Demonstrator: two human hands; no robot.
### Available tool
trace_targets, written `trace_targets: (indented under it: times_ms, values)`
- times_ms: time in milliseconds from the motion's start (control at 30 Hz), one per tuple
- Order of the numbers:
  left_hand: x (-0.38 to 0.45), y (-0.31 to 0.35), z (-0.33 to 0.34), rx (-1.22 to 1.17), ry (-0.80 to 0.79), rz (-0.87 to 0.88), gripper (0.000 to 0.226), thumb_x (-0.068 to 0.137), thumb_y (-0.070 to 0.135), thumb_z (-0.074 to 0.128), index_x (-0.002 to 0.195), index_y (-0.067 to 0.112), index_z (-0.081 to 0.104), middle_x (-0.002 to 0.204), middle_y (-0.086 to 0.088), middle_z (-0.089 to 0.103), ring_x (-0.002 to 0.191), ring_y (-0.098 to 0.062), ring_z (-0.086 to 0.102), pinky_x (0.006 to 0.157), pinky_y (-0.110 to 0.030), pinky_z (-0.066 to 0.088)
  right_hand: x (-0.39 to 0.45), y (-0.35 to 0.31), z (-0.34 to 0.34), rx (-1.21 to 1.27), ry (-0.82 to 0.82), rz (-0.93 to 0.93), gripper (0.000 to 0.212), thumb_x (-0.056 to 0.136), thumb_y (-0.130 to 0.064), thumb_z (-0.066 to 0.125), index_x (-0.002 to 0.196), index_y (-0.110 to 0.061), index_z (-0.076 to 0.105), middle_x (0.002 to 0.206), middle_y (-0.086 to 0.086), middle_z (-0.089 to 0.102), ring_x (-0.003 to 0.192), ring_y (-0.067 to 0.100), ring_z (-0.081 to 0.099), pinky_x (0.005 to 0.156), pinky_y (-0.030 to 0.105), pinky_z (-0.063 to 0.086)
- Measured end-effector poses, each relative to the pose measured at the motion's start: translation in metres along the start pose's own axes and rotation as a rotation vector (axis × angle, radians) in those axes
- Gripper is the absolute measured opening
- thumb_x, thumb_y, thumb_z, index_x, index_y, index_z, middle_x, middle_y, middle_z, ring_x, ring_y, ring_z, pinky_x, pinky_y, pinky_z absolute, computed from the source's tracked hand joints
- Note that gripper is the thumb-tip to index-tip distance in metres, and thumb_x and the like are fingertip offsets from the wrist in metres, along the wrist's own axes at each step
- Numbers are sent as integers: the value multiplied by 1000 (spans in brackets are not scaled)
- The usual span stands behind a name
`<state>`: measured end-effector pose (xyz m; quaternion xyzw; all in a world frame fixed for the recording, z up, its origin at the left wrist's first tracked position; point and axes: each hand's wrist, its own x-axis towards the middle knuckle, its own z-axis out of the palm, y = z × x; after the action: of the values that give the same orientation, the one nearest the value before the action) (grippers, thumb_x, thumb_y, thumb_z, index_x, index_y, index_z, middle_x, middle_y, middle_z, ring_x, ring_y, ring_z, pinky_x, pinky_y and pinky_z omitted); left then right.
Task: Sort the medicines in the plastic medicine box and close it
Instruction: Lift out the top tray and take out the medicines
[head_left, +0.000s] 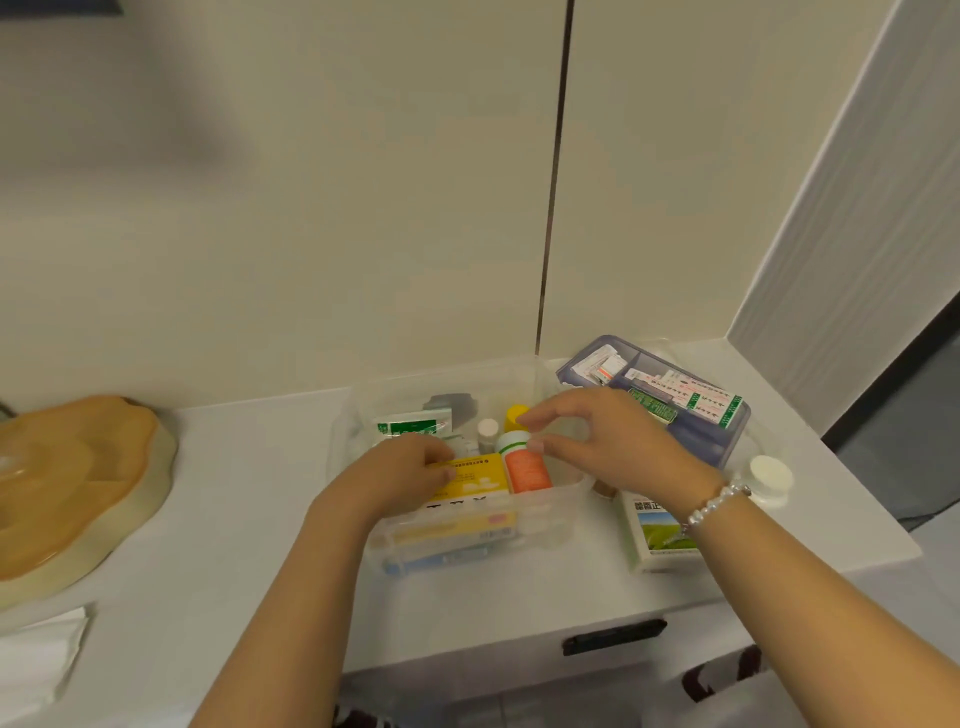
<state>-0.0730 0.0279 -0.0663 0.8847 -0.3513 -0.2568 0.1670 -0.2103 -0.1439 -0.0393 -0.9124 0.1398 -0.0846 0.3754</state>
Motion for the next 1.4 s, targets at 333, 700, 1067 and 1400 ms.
trace_targets:
  times_ms: [333,700,1067,1400]
  values:
    - [-2,2,-6,-132,93,36,16,85,35,59,88,26,71,82,3,69,67,-6,55,60,-23,41,19,-7,31,-248,-145,-23,39,86,-36,57,125,-27,55,125,-5,60,108,10,57,87,22,41]
    - [-25,19,-28,-542,385,175,17,76,40,69,91,34,73,82,15,70,77,-5,63,64,-20,45,12,-17,9,241,184,-69,17,90,-21,53,102,-28,63,91,-3,63,81,11,58,68,14,44]
    - [-46,75,0,-1137,70,148,30,85,19,62,112,7,59,80,-7,75,64,-19,70,49,-26,56,-43,14,-59,552,352,230,21,90,-27,52,89,-27,72,83,-1,75,73,16,70,64,29,56]
    - [-55,111,57,-1094,-165,71,9,83,18,65,90,14,61,76,-5,75,63,-17,70,53,-28,58,-92,46,-99,231,54,489,20,90,-30,53,92,-16,68,81,4,73,62,10,67,52,18,51]
